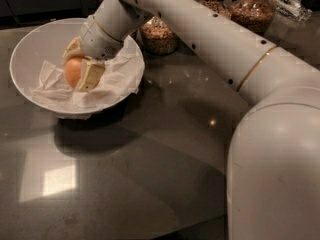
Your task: Pick orange from white bowl
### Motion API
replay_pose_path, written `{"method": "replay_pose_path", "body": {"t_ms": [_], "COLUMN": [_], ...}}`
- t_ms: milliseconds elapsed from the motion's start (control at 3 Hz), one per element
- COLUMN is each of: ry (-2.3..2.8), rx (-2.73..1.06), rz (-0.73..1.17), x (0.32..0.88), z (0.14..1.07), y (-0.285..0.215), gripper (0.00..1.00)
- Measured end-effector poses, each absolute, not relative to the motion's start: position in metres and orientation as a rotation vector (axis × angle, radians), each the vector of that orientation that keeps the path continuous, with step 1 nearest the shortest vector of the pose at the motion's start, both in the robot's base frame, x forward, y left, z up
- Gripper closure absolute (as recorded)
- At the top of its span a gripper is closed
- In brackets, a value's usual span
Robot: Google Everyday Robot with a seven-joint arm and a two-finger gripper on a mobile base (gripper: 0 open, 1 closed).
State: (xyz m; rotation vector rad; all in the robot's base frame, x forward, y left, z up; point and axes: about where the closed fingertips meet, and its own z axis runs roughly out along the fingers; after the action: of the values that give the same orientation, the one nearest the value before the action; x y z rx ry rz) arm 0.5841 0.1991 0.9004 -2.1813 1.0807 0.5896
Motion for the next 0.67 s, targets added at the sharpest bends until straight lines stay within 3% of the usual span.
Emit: {"method": "replay_pose_path", "body": {"t_ms": [667], "ry": [1.015], "rx": [-2.05], "rz": [0.404], "x": [0.552], "z": [0.992], "y": [0.121], "gripper": [1.0]}}
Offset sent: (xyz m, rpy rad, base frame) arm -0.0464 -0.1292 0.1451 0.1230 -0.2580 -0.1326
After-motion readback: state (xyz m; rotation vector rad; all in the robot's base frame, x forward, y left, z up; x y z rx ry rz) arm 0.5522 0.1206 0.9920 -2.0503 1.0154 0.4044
